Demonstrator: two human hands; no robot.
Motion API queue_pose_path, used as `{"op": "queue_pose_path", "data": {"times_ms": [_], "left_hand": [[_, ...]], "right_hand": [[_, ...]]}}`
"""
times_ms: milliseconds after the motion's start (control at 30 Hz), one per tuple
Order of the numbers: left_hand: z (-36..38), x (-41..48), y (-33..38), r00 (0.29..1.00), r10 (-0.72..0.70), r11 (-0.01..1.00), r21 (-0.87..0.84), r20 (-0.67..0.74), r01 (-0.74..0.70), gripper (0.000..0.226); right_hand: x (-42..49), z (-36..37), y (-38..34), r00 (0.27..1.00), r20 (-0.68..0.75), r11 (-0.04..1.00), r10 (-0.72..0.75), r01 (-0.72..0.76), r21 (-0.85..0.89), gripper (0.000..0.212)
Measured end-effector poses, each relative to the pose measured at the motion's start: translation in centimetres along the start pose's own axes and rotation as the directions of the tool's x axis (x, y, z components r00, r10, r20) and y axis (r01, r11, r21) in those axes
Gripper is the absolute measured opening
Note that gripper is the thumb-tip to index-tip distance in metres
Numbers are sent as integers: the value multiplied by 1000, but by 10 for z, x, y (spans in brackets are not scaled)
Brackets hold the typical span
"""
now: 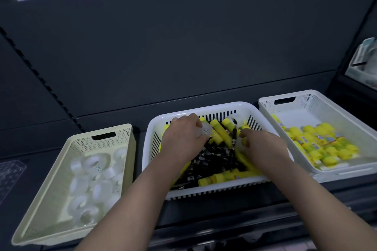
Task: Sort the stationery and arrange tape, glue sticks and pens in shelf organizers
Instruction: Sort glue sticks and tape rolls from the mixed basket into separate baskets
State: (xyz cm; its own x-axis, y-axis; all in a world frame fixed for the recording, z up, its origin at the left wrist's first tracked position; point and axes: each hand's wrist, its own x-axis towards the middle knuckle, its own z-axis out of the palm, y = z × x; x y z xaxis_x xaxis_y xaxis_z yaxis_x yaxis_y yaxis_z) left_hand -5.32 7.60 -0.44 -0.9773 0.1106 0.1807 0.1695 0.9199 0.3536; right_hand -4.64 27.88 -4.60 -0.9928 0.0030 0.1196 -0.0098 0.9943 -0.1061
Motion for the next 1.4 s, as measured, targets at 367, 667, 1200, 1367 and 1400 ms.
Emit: {"op": "queue_pose_path", "data": {"times_ms": [367,667,1200,1367,1400], "left_hand": [[13,0,-8,990,-88,980,-187,-114,65,66],[-28,-36,-86,890,-312,950,-126,-333,286,57],[-70,-80,-246,871,-453,879,67,-188,472,32],[-75,-91,-250,925,-323,941,34,-199,336,38],[-77,-93,-250,931,-311,947,23,-190,321,37]], "right_hand": [[0,-15,-6,971,-221,941,-88,154,303,43],[-2,-15,-95,885,-231,815,-404,463,347,42],[-10,9,-252,793,-233,712,-563,608,351,40],[5,27,-290,745,-120,735,-656,667,122,42],[7,29,-296,742,-72,736,-666,670,92,42]]}}
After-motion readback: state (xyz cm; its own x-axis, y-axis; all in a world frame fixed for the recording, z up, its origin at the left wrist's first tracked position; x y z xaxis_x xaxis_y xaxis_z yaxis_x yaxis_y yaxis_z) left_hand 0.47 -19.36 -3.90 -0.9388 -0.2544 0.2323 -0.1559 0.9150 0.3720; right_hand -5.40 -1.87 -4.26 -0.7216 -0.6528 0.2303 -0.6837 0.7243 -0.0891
